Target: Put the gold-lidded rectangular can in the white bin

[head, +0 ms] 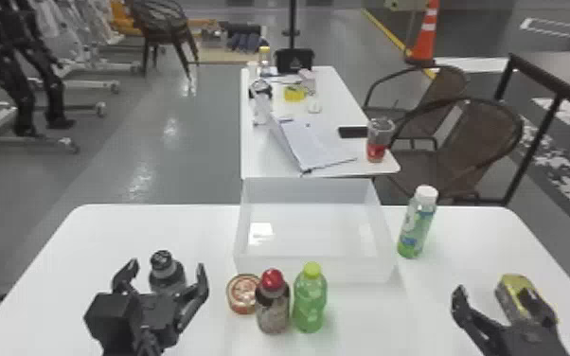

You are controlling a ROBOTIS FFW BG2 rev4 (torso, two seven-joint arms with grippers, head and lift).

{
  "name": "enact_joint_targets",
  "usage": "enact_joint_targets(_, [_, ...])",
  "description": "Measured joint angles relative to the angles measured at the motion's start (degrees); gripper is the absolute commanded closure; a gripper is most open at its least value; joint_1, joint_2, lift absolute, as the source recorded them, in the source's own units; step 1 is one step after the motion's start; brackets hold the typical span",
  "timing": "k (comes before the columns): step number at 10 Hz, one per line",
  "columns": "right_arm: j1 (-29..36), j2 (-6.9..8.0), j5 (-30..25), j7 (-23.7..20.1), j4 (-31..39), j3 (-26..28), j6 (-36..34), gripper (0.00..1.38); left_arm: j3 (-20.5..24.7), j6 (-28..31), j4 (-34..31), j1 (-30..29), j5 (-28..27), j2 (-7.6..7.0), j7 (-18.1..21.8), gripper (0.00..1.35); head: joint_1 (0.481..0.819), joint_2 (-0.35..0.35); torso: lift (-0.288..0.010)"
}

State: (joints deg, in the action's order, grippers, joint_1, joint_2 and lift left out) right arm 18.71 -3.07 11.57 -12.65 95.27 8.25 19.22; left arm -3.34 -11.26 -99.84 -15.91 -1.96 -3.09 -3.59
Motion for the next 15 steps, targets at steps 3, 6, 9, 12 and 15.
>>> enact_joint_targets(3, [0.08, -0.02, 0.26, -5.06, -2.99, 7.2, 0.15, 0.16, 0.01, 0.27, 0.0, -0.15, 0.18, -0.07, -0.01, 0.16, 0.549, 0.0, -0.1])
enact_joint_targets(6, [-0.82, -0.03, 2.85, -13.02, -7.33, 12.74, -1.21, 0.16, 0.04, 0.62, 0.0, -0.24, 0.44, -0.01, 0.01, 0.16, 0.549, 0.0, -0.1])
enact_joint_targets(9, [-2.6, -0.09, 1.78, -20.32, -10.09, 19.13, -5.49, 0.16, 0.09, 0.91, 0.0, -0.33, 0.55, 0.1, 0.08, 0.16, 0.549, 0.0, -0.1])
enact_joint_targets(12, [-3.06, -0.18, 3.29, -22.06, -13.55, 22.63, -6.36, 0.18, 0.27, 1.11, 0.0, -0.44, 0.89, 0.23, 0.09, 0.16, 0.549, 0.0, -0.1])
enact_joint_targets(15, [-4.02, -0.95, 4.05, -22.37, -18.33, 22.95, -5.28, 0.23, 0.78, 1.36, 0.08, -0.61, 0.99, 0.94, 0.85, 0.16, 0.549, 0.0, -0.1])
